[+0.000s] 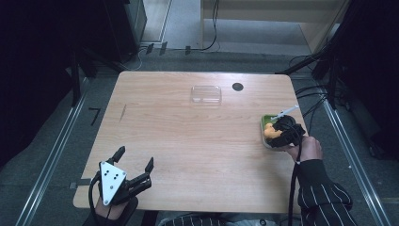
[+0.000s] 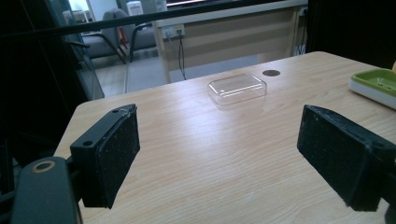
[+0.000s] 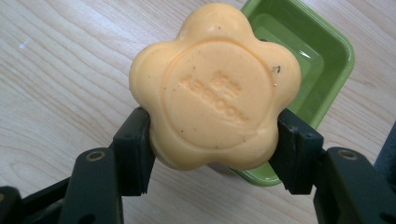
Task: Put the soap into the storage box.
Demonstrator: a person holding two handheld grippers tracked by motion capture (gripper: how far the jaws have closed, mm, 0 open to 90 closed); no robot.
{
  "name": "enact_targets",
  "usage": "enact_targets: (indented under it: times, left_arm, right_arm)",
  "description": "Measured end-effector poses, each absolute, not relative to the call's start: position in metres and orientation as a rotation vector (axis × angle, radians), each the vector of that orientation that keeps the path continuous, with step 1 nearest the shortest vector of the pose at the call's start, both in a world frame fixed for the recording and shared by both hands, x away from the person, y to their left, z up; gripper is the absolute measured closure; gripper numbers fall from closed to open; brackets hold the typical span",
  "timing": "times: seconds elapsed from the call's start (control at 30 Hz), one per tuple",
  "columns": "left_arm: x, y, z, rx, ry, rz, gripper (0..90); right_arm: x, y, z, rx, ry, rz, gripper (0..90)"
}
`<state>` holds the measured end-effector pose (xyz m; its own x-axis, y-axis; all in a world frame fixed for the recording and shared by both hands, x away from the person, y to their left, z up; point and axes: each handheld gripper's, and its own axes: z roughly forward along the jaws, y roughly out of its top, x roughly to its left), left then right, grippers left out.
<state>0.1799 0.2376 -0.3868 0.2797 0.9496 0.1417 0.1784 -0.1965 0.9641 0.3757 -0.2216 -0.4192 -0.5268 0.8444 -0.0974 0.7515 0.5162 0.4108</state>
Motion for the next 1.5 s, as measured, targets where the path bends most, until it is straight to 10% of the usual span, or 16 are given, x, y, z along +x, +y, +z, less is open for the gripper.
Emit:
enact_targets:
  times: [1.5]
  left_arm:
    - [0.177,0.241,-0.387,1.594,1.078,1.024,13.6]
  right_arm:
    - [0.422,-0.233,-0.436,1.539,2.456,0.330,40.0]
